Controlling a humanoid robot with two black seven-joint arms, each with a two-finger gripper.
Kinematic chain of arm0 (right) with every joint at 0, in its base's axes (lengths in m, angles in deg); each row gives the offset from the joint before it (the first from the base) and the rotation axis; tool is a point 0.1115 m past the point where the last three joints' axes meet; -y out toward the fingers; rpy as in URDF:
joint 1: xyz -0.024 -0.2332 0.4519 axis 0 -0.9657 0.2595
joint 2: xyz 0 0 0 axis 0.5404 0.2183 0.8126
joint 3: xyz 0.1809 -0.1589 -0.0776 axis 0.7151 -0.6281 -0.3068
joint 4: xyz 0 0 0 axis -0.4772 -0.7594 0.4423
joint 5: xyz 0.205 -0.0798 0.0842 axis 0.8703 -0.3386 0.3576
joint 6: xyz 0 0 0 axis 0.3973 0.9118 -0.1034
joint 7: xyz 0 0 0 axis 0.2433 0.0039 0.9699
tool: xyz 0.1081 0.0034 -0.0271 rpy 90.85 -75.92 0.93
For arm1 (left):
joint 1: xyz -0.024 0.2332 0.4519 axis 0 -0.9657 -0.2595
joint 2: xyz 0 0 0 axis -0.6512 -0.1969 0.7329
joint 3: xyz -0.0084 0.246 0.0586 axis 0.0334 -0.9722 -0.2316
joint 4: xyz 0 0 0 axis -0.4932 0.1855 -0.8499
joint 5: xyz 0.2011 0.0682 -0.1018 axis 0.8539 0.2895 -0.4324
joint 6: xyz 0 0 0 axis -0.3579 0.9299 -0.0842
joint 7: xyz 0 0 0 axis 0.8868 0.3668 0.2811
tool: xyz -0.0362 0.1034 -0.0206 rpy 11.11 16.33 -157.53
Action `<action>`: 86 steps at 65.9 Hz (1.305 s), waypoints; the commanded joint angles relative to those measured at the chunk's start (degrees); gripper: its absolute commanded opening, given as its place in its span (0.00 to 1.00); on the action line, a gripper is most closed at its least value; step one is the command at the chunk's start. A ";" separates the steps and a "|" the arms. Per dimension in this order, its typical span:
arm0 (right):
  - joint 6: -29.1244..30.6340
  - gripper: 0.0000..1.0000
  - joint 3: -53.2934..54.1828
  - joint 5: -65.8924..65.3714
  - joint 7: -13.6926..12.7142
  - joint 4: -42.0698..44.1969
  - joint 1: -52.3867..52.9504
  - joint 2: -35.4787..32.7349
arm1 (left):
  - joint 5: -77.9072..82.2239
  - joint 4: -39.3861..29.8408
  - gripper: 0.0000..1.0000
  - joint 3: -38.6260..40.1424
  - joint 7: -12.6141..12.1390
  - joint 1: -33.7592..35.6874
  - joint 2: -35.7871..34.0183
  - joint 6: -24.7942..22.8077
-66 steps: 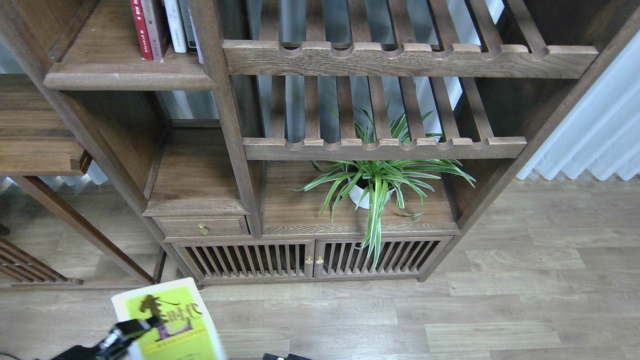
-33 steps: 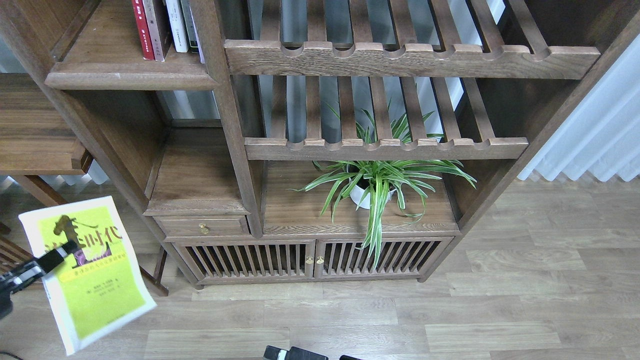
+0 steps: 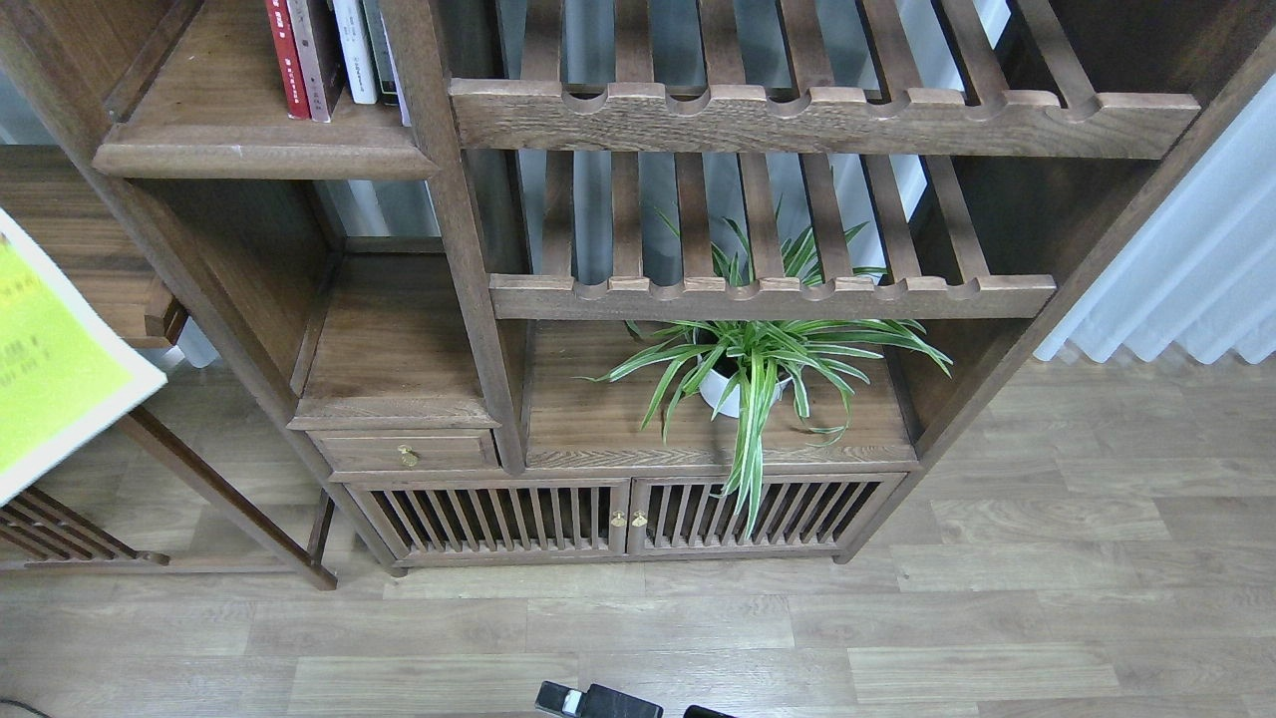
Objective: Organize books on shelf
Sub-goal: 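Carry the yellow-green book with the left gripper up toward the upper shelf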
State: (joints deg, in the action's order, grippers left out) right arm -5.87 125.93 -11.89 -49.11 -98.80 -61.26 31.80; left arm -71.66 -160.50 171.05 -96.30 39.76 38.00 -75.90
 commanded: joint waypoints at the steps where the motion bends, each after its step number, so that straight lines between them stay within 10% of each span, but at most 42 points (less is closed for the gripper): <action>1: 0.00 1.00 0.02 -0.01 0.00 0.01 0.01 0.00 | -0.67 0.02 0.06 -0.10 -2.65 4.50 0.00 0.00; 25: 0.00 1.00 0.20 -0.01 0.00 0.01 0.01 0.00 | -3.04 0.11 0.06 -7.21 -3.00 25.95 -3.25 0.00; 39: 0.00 1.00 0.28 -0.01 0.00 0.01 0.01 0.00 | -4.80 0.37 0.06 -14.50 -11.43 36.85 -3.96 0.00; 55: 0.00 1.00 0.37 0.08 0.00 -0.25 -0.08 0.00 | -4.01 1.94 0.06 -12.94 -15.62 42.47 -4.40 0.00; 86: 0.00 1.00 0.37 0.17 -0.09 -0.51 -0.16 0.00 | 10.75 9.95 0.06 -11.70 -15.62 53.72 -3.43 0.00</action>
State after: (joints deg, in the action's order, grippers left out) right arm -5.87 126.25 -11.73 -49.11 -99.29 -61.33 31.80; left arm -66.07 -151.60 159.61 -111.93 91.98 33.61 -75.90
